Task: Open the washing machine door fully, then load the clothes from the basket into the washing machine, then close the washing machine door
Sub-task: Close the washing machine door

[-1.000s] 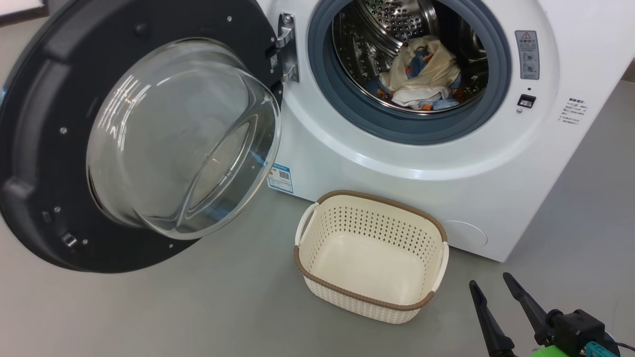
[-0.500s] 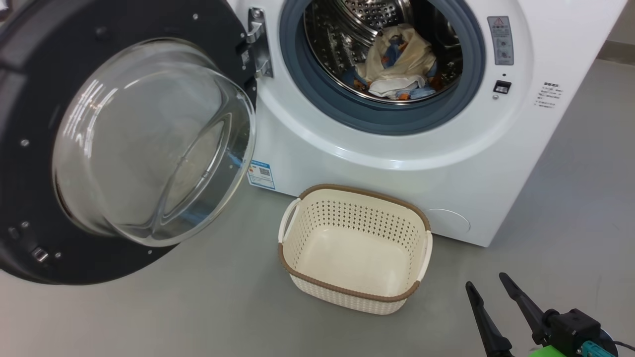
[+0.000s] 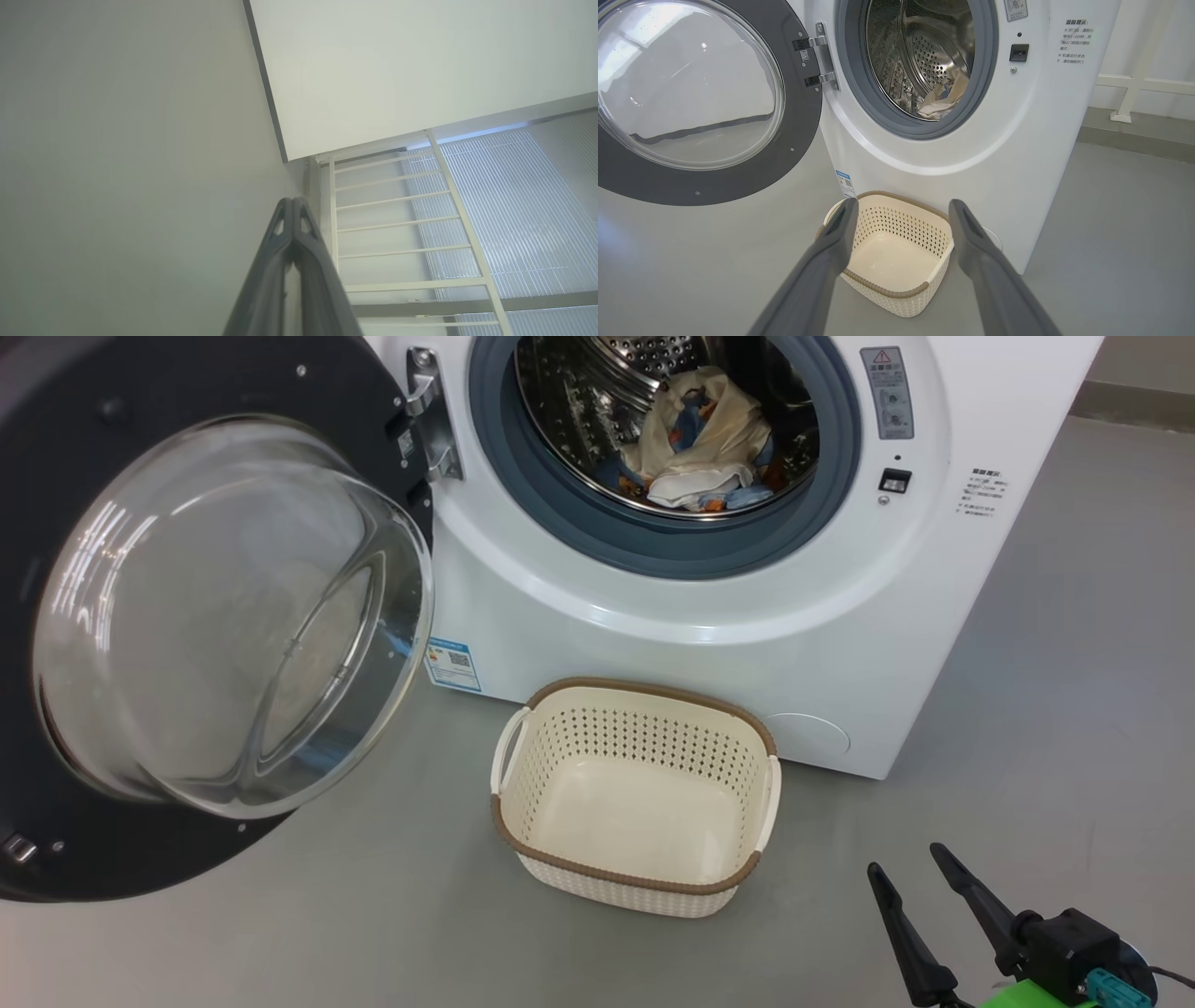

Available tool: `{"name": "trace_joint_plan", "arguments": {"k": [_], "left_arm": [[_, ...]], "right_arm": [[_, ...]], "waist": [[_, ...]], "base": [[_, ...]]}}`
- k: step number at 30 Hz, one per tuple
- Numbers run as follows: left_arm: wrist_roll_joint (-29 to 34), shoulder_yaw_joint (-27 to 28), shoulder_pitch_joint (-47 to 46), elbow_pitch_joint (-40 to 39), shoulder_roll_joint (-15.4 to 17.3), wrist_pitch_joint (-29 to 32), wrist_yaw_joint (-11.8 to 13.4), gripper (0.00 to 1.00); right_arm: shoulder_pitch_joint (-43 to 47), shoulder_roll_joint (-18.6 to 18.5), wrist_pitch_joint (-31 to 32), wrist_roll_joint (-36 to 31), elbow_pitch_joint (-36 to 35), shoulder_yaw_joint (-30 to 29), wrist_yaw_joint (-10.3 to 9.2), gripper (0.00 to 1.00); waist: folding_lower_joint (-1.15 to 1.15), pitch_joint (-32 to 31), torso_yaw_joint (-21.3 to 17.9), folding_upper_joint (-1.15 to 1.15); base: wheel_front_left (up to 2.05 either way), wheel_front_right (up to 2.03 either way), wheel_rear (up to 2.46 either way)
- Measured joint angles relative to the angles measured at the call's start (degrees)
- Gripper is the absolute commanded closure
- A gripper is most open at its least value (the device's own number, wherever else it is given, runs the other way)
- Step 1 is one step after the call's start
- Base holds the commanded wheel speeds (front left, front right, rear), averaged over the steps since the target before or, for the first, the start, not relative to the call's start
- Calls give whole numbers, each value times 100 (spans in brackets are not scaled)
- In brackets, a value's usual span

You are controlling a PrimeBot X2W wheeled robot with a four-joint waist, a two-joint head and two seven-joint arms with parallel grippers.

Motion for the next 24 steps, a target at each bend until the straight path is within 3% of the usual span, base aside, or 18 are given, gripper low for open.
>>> {"name": "trace_joint_plan", "arguments": {"k": [8,24], "left_arm": [[-110,-208,-375,15,-32,570,54,100],[-368,-252,-381,-31,-235,1070,129,100]], "right_arm": [[-115,-19,0,0,34,29,0,0],[-214,-198,0,40,47,58,0,0]], "waist": [[0,60,-101,0],[0,195,-378,0]], "base": [[0,0,0],[0,0,0]]}}
